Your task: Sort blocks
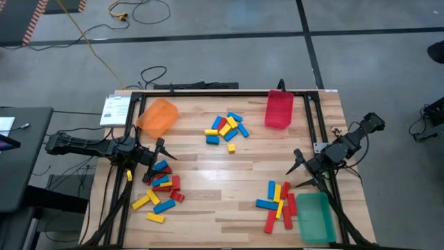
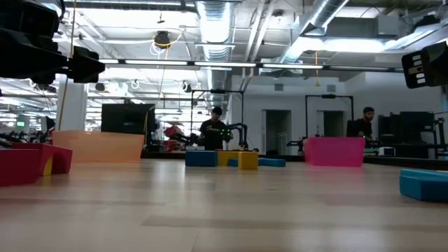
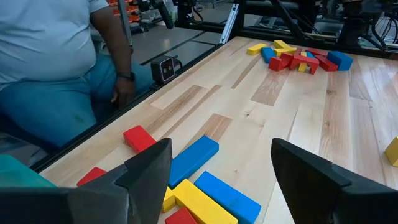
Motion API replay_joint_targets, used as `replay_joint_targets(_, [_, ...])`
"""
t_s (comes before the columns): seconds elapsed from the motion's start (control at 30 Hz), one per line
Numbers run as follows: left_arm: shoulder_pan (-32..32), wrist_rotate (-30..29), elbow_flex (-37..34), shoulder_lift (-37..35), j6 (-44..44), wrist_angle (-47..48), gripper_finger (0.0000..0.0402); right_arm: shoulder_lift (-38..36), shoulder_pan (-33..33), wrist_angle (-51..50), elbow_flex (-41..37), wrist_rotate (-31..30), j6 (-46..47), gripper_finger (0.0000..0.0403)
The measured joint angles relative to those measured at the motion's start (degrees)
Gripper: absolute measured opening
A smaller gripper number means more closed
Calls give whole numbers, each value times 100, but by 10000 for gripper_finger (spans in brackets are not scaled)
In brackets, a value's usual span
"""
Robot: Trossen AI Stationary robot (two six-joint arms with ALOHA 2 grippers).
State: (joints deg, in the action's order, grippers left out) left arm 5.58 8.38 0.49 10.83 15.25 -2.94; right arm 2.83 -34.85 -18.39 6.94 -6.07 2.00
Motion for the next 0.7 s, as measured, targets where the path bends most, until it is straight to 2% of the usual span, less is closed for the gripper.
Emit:
replay_joint_targets(0.2, [0,0,-2,-1,0,-2,275,1,0,-1,0,-2,-5,290])
replay_joint_targets(0.4, [0,0,-2,0,0,-2,275,1,85,0,0,-26,-527,290])
replay_joint_targets(0.7, [0,0,-1,0,0,-2,275,0,243,0,0,-46,-505,290])
